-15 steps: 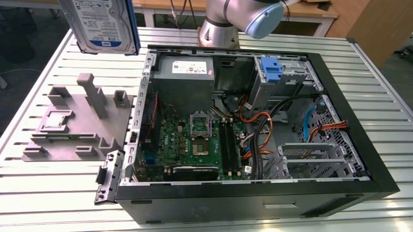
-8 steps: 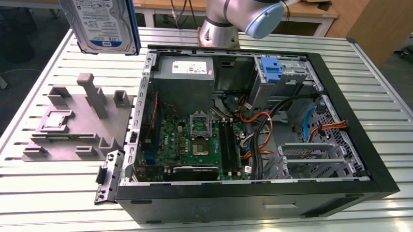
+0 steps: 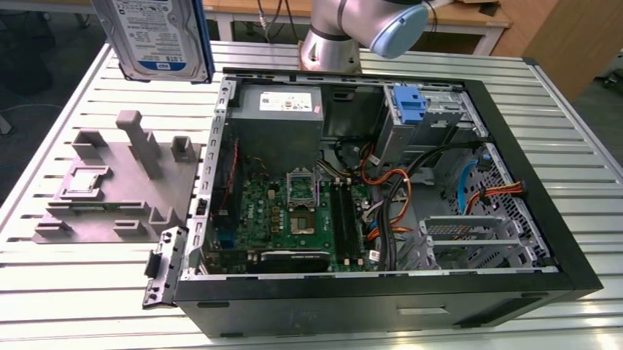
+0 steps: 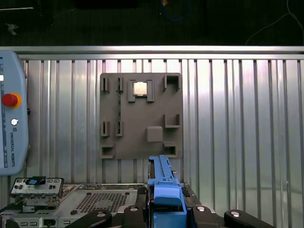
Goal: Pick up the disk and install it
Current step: 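Pick up the disk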
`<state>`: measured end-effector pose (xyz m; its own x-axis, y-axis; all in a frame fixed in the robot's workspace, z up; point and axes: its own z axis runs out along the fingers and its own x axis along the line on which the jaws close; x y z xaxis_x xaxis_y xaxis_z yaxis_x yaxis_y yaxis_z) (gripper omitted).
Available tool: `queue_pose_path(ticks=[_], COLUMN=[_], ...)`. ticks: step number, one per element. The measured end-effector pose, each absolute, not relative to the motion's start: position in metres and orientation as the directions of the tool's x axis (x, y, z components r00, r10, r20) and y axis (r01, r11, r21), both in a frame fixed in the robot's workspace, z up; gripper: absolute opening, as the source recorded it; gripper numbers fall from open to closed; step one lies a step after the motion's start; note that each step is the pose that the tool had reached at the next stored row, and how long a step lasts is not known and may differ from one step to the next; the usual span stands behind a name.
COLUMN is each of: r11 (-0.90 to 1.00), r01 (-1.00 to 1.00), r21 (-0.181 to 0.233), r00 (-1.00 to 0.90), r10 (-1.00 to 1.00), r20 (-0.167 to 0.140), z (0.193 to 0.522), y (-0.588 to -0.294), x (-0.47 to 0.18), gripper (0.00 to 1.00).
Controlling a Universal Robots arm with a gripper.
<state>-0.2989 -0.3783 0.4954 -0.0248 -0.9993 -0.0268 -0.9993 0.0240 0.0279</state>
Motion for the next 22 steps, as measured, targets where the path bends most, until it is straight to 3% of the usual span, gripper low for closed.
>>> queue_pose_path(ticks=[22], r11=[0.024], r01=[-0.999], r21=[0.028], r00=[-0.025], r10=[-0.999], r20=[-0.027], z=[0.495], y=[-0.389], x=[-0.288], gripper=[0.37])
